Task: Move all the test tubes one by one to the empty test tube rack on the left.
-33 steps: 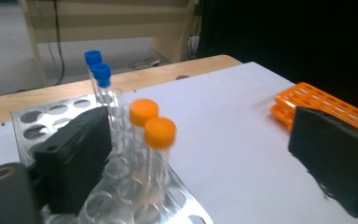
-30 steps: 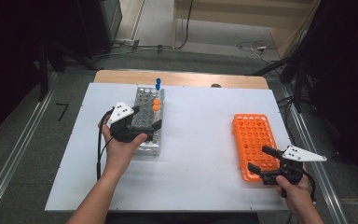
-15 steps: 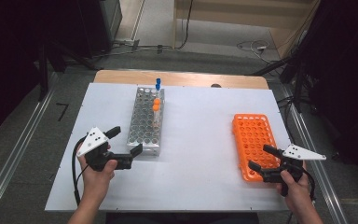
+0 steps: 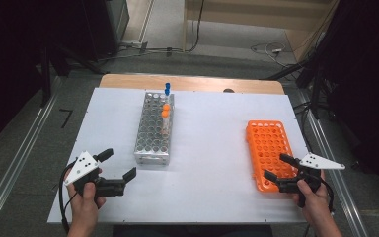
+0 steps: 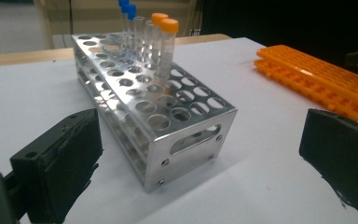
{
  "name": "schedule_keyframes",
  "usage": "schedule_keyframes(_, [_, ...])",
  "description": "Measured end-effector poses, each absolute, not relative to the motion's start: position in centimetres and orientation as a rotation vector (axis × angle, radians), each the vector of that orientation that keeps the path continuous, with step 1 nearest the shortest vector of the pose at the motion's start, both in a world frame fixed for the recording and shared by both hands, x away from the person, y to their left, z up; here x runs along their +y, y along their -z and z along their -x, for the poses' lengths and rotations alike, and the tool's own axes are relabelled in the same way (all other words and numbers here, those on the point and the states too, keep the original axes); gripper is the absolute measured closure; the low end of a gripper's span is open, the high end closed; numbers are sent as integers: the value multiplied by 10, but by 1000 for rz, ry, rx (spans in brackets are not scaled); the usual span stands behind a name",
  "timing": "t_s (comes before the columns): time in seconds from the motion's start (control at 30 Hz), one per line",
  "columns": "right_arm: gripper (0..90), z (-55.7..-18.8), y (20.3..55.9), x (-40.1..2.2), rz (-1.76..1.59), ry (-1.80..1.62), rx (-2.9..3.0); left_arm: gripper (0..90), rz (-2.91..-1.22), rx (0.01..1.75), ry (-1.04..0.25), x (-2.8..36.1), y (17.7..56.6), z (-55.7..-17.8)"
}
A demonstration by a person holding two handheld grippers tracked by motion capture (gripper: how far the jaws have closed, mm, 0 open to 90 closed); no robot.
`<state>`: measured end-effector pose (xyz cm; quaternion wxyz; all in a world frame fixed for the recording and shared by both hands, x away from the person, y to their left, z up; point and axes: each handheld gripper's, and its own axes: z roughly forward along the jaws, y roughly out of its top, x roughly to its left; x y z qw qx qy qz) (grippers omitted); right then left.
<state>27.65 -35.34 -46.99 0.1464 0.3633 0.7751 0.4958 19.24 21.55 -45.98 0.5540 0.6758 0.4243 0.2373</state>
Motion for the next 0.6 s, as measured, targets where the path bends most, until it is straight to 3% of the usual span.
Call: schedule_keyframes(0.6, [21, -278, 472, -355, -1051, -1415, 2227, 0, -1565, 1003, -551, 227, 461, -190])
